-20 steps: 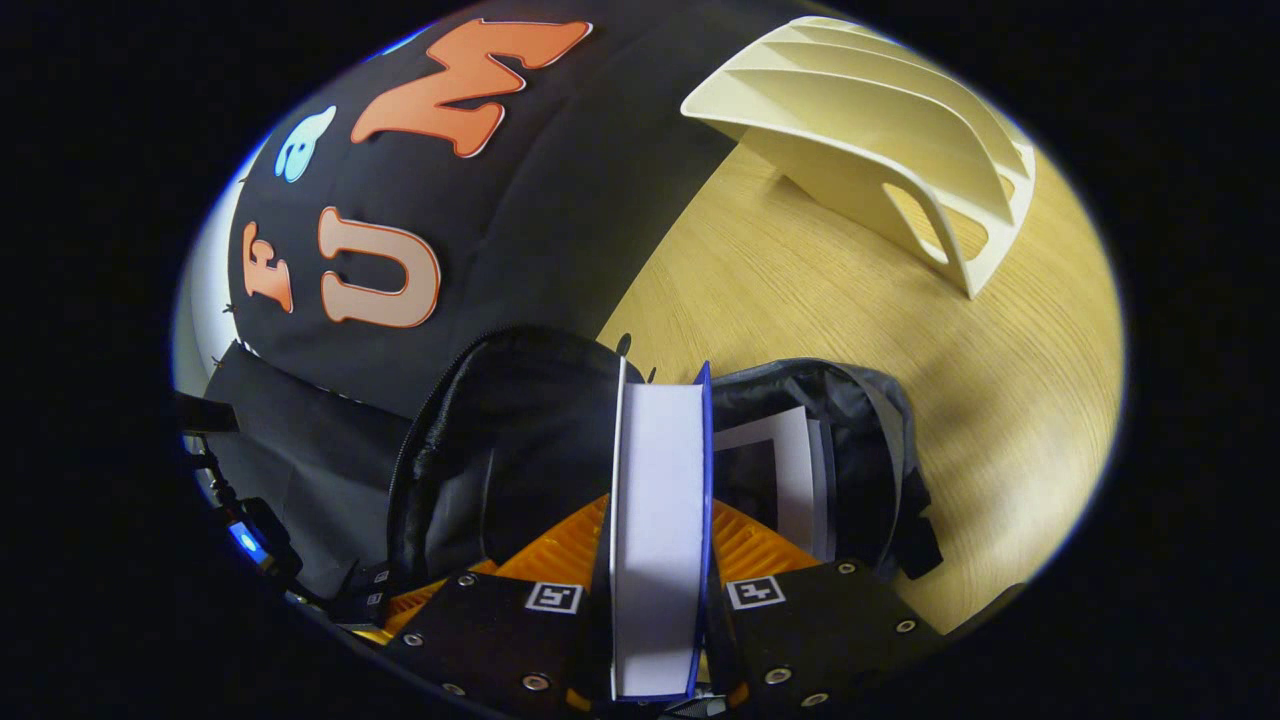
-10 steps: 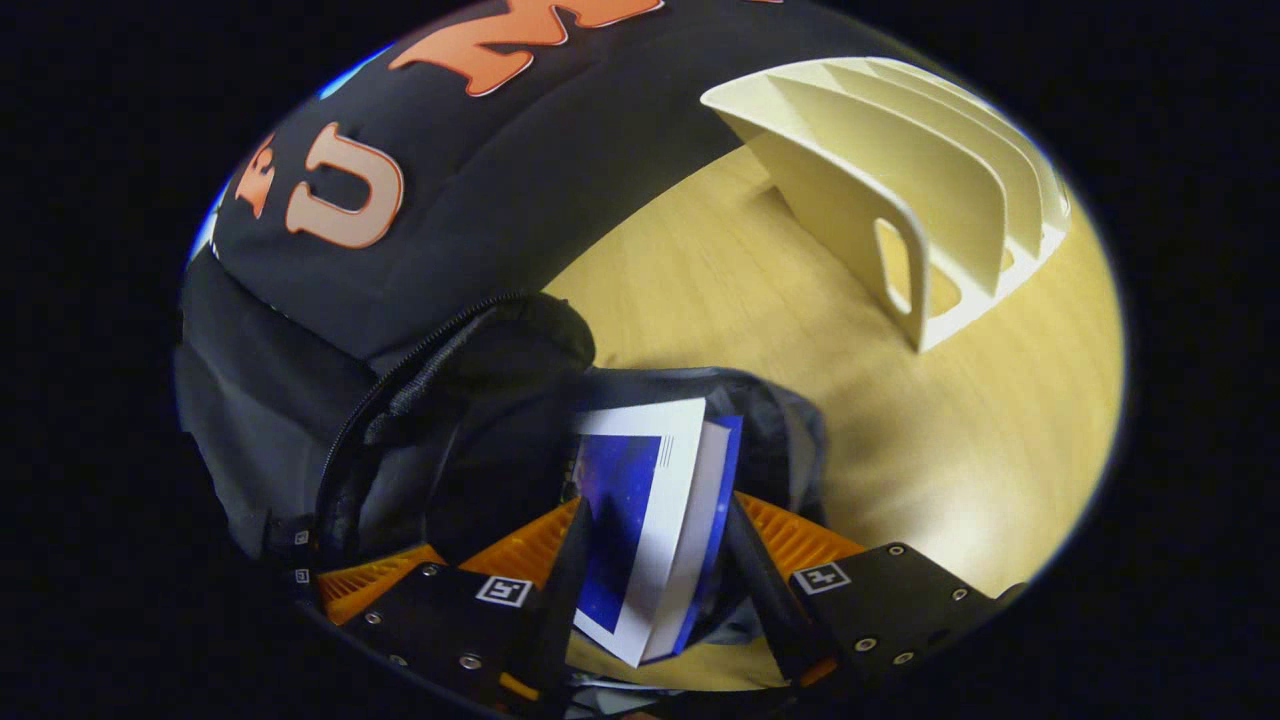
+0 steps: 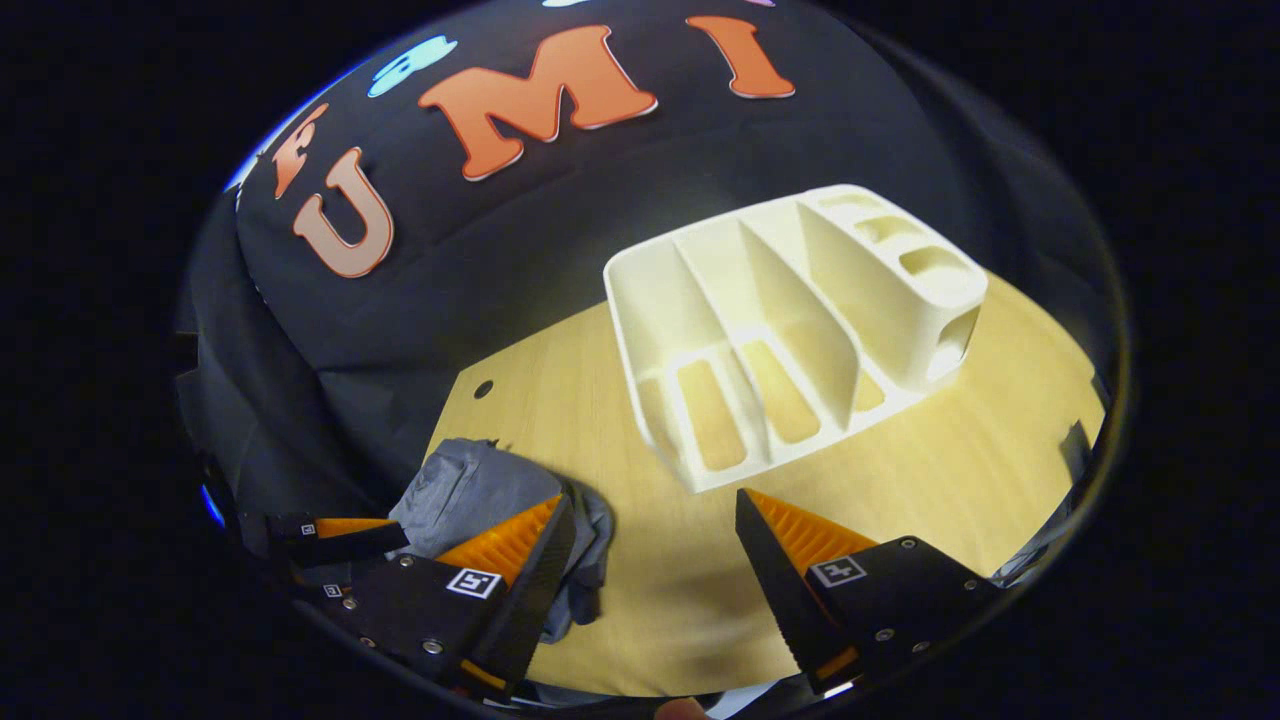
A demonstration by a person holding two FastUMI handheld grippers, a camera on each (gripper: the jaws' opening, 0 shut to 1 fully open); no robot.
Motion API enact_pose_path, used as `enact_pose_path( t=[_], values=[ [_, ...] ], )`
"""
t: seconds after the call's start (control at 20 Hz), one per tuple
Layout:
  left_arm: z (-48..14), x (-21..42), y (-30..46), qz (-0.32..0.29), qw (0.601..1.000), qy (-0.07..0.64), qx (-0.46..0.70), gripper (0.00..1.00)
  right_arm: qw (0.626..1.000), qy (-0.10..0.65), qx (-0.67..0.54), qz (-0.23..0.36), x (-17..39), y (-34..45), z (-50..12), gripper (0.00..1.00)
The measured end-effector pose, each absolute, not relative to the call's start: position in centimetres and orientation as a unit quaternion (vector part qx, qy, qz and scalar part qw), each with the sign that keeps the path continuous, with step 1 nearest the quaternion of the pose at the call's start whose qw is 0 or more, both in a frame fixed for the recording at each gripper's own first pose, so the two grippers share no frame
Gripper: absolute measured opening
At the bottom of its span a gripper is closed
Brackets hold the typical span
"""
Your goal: Open the schoolbag, grab two books from the bookshelf and put them into the schoolbag.
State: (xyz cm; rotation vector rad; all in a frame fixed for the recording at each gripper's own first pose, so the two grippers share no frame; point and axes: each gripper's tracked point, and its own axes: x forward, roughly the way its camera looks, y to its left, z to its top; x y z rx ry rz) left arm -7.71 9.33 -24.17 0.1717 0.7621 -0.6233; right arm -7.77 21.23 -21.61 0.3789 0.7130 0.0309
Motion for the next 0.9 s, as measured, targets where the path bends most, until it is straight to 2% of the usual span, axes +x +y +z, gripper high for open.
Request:
enact_pose_path(
  t=[0.1,0.4,0.55,0.9],
  values=[
    [-21.6,-6.8,6.6,-0.28,0.9,0.329,0.057,0.89,0.938,0.31,0.154,0.006,-7.2,17.2,-18.9,0.96],
    [-12.3,-3.0,2.0,-0.2,0.963,0.179,-0.006,0.93,0.974,0.207,0.091,-0.002,-5.4,8.9,-10.2,0.96],
    [-8.3,-1.7,0.6,-0.17,0.977,0.122,-0.027,0.92,0.984,0.165,0.073,0.001,-4.9,7.1,-7.2,0.95],
    [-2.0,-2.5,-1.1,-0.104,0.991,0.061,-0.055,0.92,0.994,0.101,0.019,0.036,-5.1,5.8,-2.7,0.95]
  ],
)
